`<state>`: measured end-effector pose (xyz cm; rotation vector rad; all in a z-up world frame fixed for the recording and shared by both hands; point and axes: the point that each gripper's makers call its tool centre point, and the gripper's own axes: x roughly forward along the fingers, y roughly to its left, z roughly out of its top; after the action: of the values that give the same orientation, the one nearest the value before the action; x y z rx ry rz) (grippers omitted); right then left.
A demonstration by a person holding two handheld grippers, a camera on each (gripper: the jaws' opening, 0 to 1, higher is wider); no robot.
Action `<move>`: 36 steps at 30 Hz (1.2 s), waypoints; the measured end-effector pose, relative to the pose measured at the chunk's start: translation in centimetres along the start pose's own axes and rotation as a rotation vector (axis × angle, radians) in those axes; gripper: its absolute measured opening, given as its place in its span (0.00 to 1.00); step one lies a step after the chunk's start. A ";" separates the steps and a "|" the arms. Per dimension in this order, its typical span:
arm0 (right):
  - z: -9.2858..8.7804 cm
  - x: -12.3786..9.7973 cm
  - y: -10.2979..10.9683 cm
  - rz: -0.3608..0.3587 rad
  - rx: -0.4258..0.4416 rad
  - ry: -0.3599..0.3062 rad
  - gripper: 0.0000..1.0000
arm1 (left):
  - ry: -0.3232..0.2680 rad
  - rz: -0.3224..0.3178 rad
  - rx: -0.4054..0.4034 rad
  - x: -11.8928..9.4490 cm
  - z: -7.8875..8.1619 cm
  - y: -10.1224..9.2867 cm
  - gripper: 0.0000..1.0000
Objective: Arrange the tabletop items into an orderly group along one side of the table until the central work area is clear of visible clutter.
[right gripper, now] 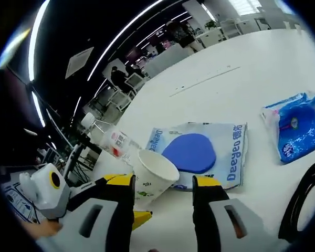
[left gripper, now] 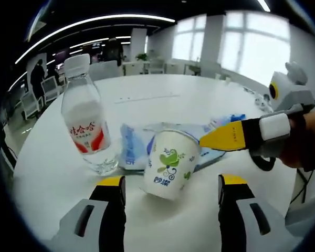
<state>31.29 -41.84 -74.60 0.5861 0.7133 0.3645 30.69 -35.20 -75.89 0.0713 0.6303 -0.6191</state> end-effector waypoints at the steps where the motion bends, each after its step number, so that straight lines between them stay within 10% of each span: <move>1: -0.1 0.1 0.0 -0.001 -0.001 0.003 0.40 | 0.004 0.001 0.003 0.1 0.0 0.1 0.64; 17: -0.5 2.0 0.0 0.019 0.071 0.022 0.38 | 0.086 -0.034 0.083 1.5 -1.2 0.5 0.34; 36: 0.3 1.4 1.7 0.095 0.123 -0.004 0.27 | 0.022 -0.040 0.026 0.1 -0.2 0.0 0.33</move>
<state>32.31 -39.96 -74.06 0.7384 0.7088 0.4101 30.68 -35.18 -76.08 0.0899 0.6466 -0.6660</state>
